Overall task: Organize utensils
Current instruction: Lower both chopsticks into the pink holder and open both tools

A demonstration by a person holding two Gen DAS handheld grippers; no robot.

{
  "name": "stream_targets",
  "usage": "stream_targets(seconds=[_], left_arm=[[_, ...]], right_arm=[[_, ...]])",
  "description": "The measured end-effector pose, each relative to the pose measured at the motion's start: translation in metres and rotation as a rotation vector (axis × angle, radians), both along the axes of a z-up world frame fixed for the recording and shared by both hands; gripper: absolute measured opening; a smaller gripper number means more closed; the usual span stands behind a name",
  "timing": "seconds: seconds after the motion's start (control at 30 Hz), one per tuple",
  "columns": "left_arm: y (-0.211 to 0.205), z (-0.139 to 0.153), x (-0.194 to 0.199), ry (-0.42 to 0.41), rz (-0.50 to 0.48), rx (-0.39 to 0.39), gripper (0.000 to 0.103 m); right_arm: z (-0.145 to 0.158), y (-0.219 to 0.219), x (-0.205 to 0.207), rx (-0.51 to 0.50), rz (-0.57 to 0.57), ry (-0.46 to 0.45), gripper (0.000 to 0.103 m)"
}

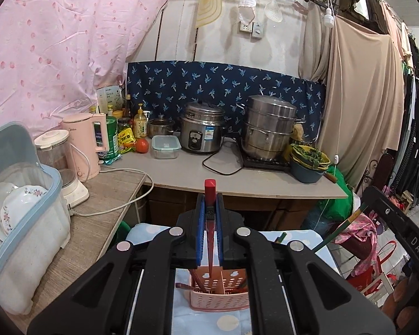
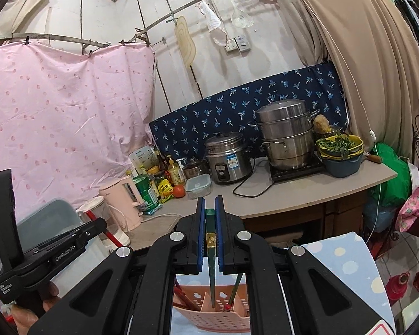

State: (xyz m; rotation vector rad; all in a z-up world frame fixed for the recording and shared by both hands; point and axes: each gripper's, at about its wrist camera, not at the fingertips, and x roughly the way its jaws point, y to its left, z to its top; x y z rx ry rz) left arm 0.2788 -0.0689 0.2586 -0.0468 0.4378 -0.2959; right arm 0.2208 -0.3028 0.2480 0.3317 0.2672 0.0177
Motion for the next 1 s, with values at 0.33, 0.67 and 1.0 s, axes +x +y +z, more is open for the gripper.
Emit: stream_targets(seconds=[0.33,0.67,1.0], left_arm=[[-0.007,-0.042,0.023,0.086,-0.002,0.026,0.007],[-0.014,-0.067,0.029,0.138,-0.014,0.042,0.007],[-0.019,-0.077,0.024,0.152,-0.020,0.061,0.016]], right_arm=[[-0.052,0.005,0.034,0.013,0.027,0.115,0.007],[-0.081,0.012,0.049,0.017,0.065,0.191,0.007],[-0.086,0.017,0.042,0.021,0.074,0.198,0.017]])
